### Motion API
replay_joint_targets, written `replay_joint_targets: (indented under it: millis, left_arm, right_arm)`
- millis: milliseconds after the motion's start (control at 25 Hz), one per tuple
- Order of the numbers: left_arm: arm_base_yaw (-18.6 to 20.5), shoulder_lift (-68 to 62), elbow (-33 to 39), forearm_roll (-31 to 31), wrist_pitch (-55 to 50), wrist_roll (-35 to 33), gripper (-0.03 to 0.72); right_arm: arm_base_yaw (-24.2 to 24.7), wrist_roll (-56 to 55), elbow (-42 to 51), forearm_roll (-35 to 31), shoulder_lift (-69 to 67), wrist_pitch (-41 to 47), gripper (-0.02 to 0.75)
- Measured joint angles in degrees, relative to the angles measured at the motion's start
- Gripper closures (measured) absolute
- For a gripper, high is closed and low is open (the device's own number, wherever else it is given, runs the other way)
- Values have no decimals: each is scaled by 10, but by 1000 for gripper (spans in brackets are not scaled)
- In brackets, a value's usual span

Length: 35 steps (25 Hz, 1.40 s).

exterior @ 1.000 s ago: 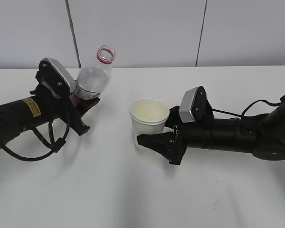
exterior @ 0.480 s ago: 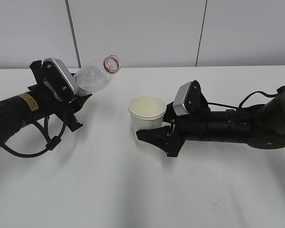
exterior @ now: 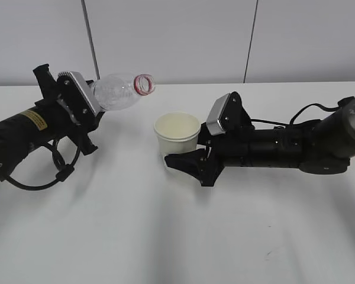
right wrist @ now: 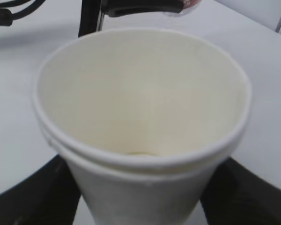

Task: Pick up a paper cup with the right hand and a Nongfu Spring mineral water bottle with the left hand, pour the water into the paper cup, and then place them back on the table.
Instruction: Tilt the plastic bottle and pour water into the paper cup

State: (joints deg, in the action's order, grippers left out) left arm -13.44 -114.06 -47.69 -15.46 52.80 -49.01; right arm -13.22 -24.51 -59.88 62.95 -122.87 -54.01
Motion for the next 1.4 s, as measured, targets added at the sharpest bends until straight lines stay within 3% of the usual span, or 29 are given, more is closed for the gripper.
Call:
replay_joint_targets:
  millis: [320,1400]
  left_arm:
    - [-1,0,-2,8,25,-66,312]
    - [-1,0,-2,24,49,-165,314]
  right_arm:
    - [-17,-2,-1,-42,0,17,212]
    - [-41,-2,-9,-54,0,26,212]
